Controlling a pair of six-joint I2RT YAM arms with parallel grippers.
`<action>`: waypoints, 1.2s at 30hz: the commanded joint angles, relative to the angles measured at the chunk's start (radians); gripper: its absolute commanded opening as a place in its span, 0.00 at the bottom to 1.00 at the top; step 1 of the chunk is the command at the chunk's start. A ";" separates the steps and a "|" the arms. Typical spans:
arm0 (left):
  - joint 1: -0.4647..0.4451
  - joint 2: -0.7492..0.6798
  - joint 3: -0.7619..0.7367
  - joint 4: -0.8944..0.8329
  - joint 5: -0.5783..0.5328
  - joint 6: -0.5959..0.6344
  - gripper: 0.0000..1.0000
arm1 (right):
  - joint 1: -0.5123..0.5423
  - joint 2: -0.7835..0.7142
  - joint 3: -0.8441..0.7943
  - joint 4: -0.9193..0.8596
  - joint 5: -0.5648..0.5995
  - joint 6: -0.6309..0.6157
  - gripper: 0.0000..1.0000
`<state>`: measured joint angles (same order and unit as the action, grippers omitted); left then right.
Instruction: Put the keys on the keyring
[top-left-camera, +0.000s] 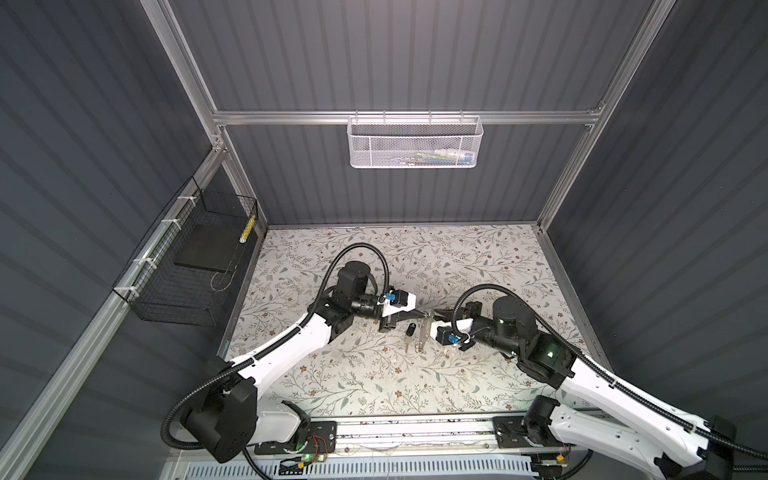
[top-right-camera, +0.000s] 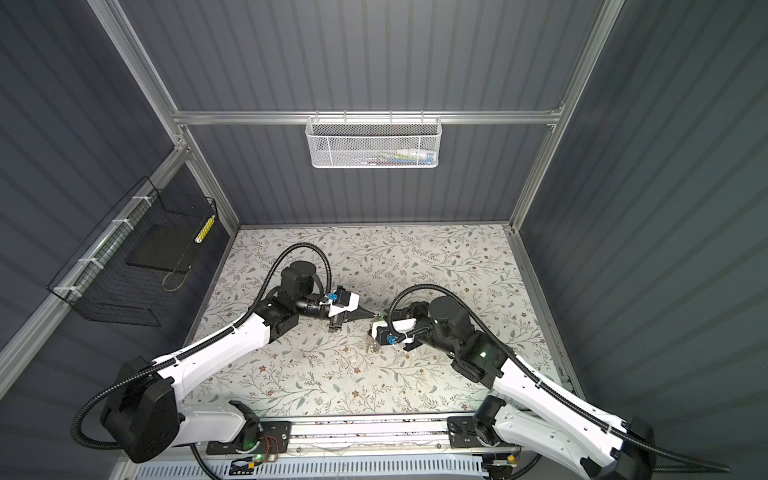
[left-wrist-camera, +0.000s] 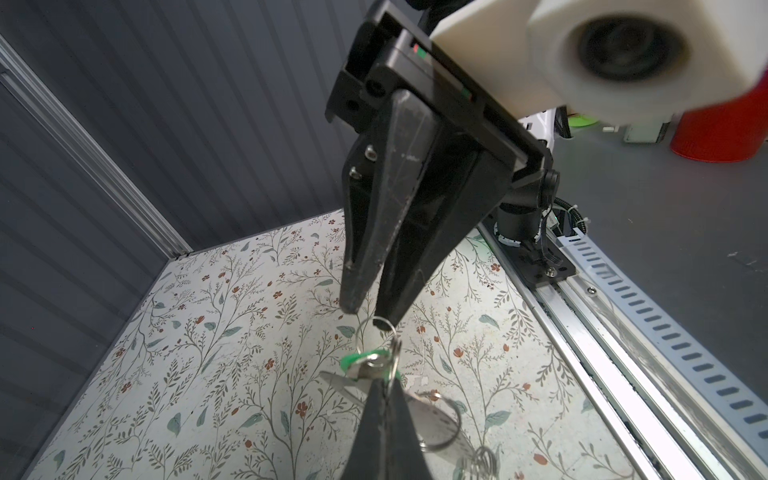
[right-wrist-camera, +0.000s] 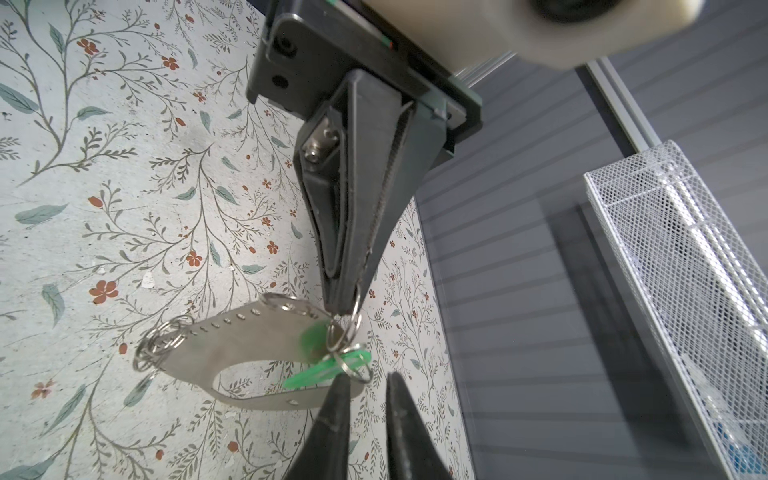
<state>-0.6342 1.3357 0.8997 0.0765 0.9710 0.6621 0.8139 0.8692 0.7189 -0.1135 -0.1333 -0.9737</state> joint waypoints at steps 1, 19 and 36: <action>0.005 0.010 0.041 -0.010 0.033 0.017 0.00 | -0.002 0.015 0.030 -0.037 -0.029 -0.013 0.18; 0.012 0.007 0.007 0.142 0.043 -0.128 0.00 | 0.007 0.028 0.003 -0.029 0.006 -0.036 0.00; 0.014 0.039 -0.064 0.364 0.042 -0.309 0.00 | 0.033 0.067 -0.009 0.018 0.050 -0.069 0.00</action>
<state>-0.6247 1.3632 0.8547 0.3027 0.9997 0.4343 0.8318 0.9161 0.7231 -0.1127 -0.0803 -1.0443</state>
